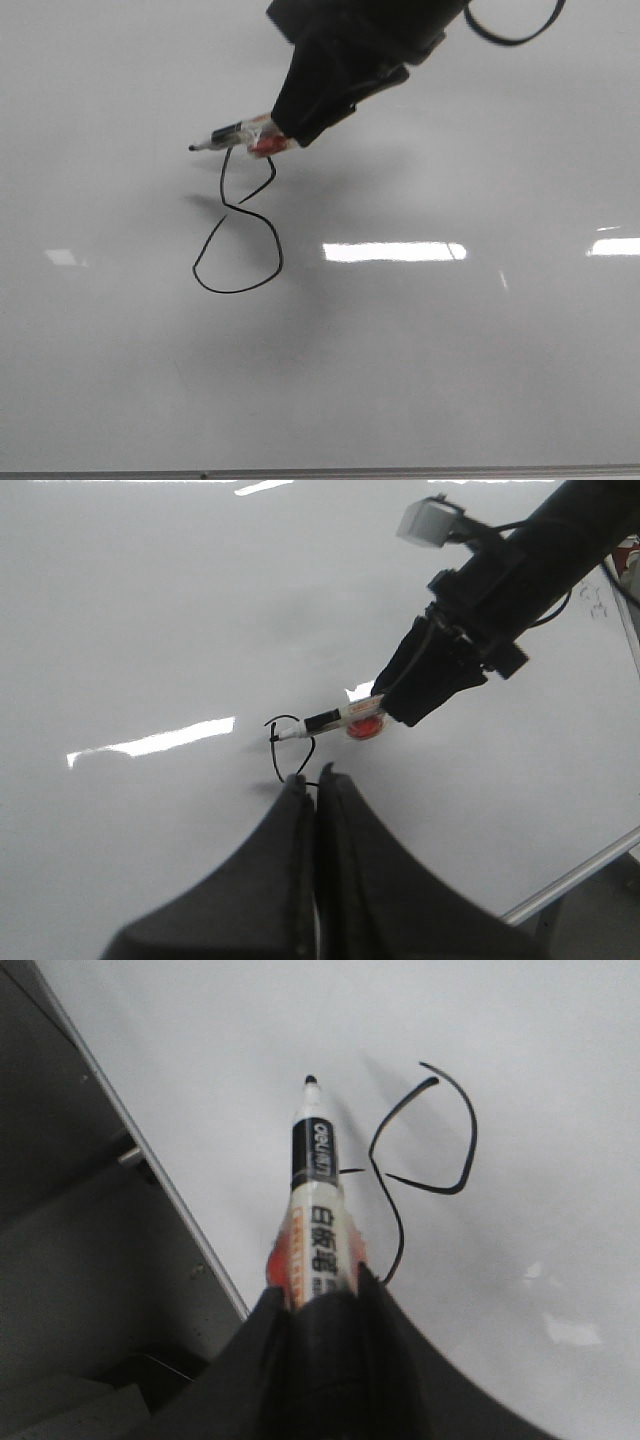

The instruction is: Write number 8 on whiteboard

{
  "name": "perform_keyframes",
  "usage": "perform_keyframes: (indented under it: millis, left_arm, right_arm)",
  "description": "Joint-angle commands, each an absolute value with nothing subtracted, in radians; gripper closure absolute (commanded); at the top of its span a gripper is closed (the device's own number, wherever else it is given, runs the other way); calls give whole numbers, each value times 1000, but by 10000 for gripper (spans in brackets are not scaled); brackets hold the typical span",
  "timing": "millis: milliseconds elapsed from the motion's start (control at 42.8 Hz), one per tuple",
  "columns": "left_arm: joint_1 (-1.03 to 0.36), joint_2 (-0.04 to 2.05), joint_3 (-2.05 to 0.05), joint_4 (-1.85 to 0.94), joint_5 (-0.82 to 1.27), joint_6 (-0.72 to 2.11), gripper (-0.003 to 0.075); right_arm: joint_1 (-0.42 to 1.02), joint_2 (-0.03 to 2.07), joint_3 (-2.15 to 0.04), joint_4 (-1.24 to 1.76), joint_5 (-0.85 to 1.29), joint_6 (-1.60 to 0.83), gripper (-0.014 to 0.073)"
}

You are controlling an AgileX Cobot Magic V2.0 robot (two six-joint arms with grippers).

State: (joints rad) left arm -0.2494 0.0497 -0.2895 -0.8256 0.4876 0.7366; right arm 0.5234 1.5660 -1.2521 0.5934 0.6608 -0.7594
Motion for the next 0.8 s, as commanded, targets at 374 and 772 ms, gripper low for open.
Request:
perform_keyframes:
  millis: [374,772]
  left_arm:
    - [-247,577,-677,-851,824,1190,333]
    - [-470,827,-807,-690,810,1183,400]
  right_arm:
    - [788,1396,-1425,298,888,-1044,652]
    - [924,1396,-1463,279,893,-1044,652]
